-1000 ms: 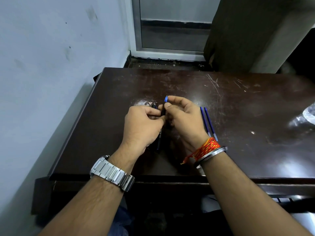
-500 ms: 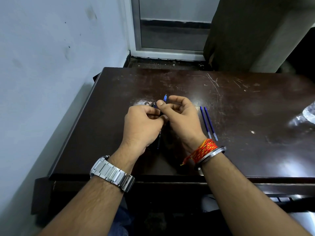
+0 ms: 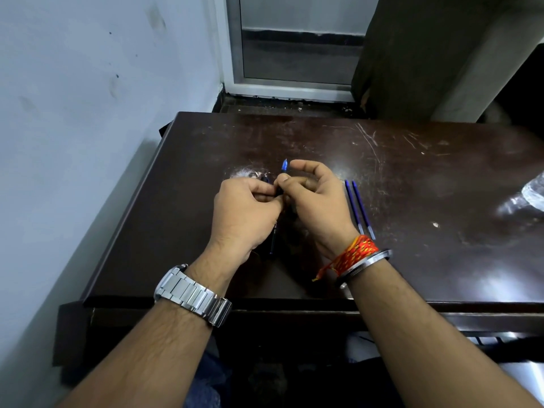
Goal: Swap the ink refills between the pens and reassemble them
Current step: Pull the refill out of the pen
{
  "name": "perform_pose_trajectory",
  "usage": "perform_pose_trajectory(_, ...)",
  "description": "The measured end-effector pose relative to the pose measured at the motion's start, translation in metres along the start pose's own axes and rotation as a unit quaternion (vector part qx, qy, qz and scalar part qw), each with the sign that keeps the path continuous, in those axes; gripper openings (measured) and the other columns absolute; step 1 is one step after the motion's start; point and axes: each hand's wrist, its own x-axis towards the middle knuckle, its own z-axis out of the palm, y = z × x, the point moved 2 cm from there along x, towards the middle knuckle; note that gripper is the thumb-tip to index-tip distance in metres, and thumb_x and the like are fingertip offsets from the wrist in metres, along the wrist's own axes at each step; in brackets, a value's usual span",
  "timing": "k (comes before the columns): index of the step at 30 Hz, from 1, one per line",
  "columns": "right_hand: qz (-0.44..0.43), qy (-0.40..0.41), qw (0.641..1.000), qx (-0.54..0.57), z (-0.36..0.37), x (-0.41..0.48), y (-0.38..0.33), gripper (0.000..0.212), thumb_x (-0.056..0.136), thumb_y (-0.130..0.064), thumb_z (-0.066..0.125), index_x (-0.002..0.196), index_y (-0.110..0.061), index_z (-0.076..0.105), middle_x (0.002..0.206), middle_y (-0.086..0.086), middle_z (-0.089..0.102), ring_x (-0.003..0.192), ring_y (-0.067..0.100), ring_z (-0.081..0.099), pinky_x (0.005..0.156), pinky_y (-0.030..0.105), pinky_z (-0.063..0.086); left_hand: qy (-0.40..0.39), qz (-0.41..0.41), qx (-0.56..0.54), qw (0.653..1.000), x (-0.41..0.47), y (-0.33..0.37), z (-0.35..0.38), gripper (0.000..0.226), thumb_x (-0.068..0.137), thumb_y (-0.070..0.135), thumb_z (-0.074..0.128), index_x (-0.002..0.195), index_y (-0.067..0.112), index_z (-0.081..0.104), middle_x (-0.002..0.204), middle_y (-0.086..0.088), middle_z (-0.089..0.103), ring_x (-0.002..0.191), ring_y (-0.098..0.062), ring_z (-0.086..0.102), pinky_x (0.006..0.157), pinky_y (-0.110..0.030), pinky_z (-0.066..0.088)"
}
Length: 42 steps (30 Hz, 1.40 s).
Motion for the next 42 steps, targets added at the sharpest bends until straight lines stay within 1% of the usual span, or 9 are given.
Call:
perform_pose_trajectory(6, -0.004, 0.018, 1.000, -0.010, 0.0018, -0.0022, -0.0007, 0.031, 0.083, -0.021, 0.078, 0.108, -0.017, 0.061, 0.099, 0.013, 0.074, 0.080, 0.019, 0.068, 0.077, 0.037, 0.058, 0.000, 0.007, 0.009, 1.000, -0.0015, 0.0021, 0.0000, 0.013, 0.071, 0.024, 0.082, 0.083, 0.019, 0.081, 0.070, 0.005, 0.079, 0.072, -0.011, 0.078, 0.076, -0.042, 0.066)
perform_pose_trajectory(11, -0.001, 0.011, 1.000, -0.003, 0.0002, -0.0016, -0.0013, 0.024, 0.086, -0.007, 0.071, 0.104, -0.018, 0.061, 0.084, 0.006, 0.076, 0.075, 0.019, 0.068, 0.074, 0.035, 0.058, 0.003, 0.000, -0.004, 1.000, -0.0008, 0.0005, 0.0002, 0.009, 0.073, 0.019, 0.086, 0.080, 0.021, 0.080, 0.070, 0.003, 0.079, 0.073, -0.015, 0.078, 0.078, -0.045, 0.066)
perform_pose_trajectory(15, -0.002, 0.019, 1.000, 0.005, 0.0023, -0.0026, -0.0029, 0.022, 0.084, -0.020, 0.076, 0.102, -0.017, 0.065, 0.082, 0.000, 0.076, 0.069, 0.007, 0.068, 0.059, 0.022, 0.054, 0.011, 0.002, 0.003, 1.000, 0.0000, 0.0009, 0.0008, 0.012, 0.071, 0.021, 0.087, 0.076, 0.022, 0.077, 0.067, 0.006, 0.078, 0.070, -0.011, 0.077, 0.076, -0.041, 0.066)
perform_pose_trajectory(22, -0.003, 0.009, 1.000, -0.007, 0.0011, -0.0016, -0.0020, 0.019, 0.086, -0.013, 0.073, 0.101, -0.018, 0.064, 0.081, 0.005, 0.076, 0.074, 0.020, 0.069, 0.073, 0.037, 0.057, 0.003, 0.004, 0.002, 1.000, -0.0013, 0.0010, -0.0006, 0.010, 0.075, 0.016, 0.087, 0.082, 0.019, 0.081, 0.072, 0.002, 0.080, 0.074, -0.013, 0.078, 0.079, -0.042, 0.065)
perform_pose_trajectory(29, -0.020, 0.024, 0.999, 0.011, 0.0046, -0.0038, -0.0034, 0.027, 0.081, -0.019, 0.080, 0.102, -0.015, 0.064, 0.087, 0.002, 0.073, 0.080, 0.015, 0.068, 0.072, 0.029, 0.056, 0.010, 0.010, 0.013, 1.000, -0.0019, 0.0033, -0.0010, 0.007, 0.075, 0.020, 0.083, 0.079, 0.019, 0.079, 0.069, 0.003, 0.078, 0.070, -0.012, 0.077, 0.075, -0.042, 0.066)
perform_pose_trajectory(34, -0.003, 0.002, 1.000, 0.008, 0.0029, -0.0038, -0.0054, 0.019, 0.088, -0.008, 0.068, 0.105, -0.015, 0.063, 0.079, 0.001, 0.077, 0.064, 0.008, 0.068, 0.060, 0.022, 0.053, 0.012, 0.006, 0.011, 1.000, -0.0025, 0.0030, -0.0016, 0.010, 0.075, 0.016, 0.087, 0.079, 0.020, 0.079, 0.070, 0.003, 0.079, 0.072, -0.013, 0.078, 0.077, -0.041, 0.066)
perform_pose_trajectory(37, -0.003, 0.019, 1.000, 0.019, 0.0054, -0.0040, -0.0068, 0.017, 0.087, -0.014, 0.072, 0.103, -0.014, 0.064, 0.080, 0.000, 0.076, 0.058, 0.003, 0.066, 0.052, 0.016, 0.049, 0.013, 0.012, 0.017, 1.000, -0.0028, 0.0033, -0.0004, 0.012, 0.074, 0.019, 0.087, 0.075, 0.023, 0.076, 0.066, 0.009, 0.077, 0.068, -0.006, 0.076, 0.071, -0.032, 0.064)
perform_pose_trajectory(39, -0.012, 0.035, 0.999, 0.010, 0.0062, -0.0049, -0.0064, 0.026, 0.082, -0.023, 0.078, 0.103, -0.013, 0.065, 0.088, 0.004, 0.073, 0.065, 0.006, 0.065, 0.056, 0.020, 0.051, 0.014, 0.014, 0.020, 1.000, -0.0033, 0.0041, -0.0001, 0.010, 0.071, 0.024, 0.084, 0.075, 0.022, 0.075, 0.066, 0.012, 0.077, 0.066, -0.003, 0.075, 0.068, -0.030, 0.063)
perform_pose_trajectory(42, -0.018, 0.021, 1.000, -0.007, 0.0047, -0.0053, -0.0061, 0.023, 0.084, -0.016, 0.077, 0.103, -0.013, 0.065, 0.088, 0.007, 0.069, 0.074, 0.011, 0.065, 0.067, 0.025, 0.054, 0.005, 0.018, 0.020, 1.000, -0.0036, 0.0054, 0.0002, 0.013, 0.068, 0.026, 0.078, 0.079, 0.020, 0.080, 0.068, 0.006, 0.078, 0.070, -0.010, 0.077, 0.074, -0.039, 0.066)
